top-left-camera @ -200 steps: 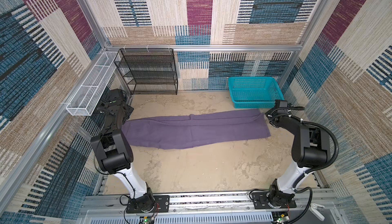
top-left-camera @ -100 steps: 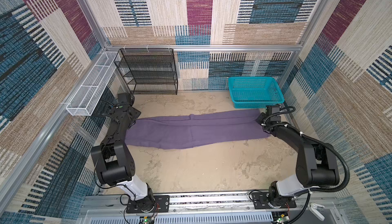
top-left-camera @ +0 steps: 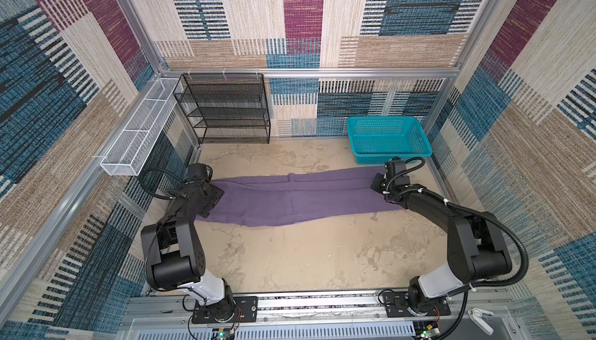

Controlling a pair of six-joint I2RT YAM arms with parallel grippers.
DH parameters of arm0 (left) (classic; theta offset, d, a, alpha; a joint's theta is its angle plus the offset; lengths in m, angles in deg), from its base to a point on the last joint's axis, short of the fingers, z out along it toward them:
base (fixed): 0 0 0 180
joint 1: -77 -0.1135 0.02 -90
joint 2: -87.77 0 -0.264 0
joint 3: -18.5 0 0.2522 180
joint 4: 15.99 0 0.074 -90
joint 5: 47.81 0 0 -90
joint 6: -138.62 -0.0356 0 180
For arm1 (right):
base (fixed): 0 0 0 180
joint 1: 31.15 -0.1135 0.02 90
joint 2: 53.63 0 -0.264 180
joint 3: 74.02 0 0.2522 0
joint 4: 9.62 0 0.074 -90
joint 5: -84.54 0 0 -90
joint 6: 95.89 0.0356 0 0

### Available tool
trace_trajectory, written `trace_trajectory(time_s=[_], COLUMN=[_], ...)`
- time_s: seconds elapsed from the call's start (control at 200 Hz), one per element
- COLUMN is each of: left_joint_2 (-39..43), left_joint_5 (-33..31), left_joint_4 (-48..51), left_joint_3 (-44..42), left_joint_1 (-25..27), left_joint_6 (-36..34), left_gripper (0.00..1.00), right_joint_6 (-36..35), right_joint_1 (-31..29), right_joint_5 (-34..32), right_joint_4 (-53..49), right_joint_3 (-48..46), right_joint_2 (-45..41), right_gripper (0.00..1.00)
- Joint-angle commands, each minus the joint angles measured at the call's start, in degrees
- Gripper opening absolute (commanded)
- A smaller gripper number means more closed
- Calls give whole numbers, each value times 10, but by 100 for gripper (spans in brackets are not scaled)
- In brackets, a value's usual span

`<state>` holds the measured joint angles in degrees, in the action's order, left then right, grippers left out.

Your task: Fold and stack the trousers

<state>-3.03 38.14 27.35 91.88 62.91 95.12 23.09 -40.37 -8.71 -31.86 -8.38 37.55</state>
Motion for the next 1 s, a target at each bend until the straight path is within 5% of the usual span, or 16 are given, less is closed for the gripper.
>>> trace_trajectory(time_s=[0.0,0.421,0.711,0.997], left_joint_2=[4,-19,12,-16], left_joint_5=[9,29,31,12], left_joint_4=[-19,-28,-28,-34], left_joint_3=[-8,-22,-49,-52], left_joint_1=[0,11,54,64], left_joint_6=[4,-2,-5,-15], left_gripper=[73,71,71,71], right_joint_6=[1,46,53,15], right_joint_1=[-5,3,157,170], right_joint_5=[16,-22,49,54], right_joint_4=[5,-27,-46,-101], right_joint_3=[12,-37,-169,-82], right_joint_2=[38,53,-68,-113], right_gripper=[33,34,35,40])
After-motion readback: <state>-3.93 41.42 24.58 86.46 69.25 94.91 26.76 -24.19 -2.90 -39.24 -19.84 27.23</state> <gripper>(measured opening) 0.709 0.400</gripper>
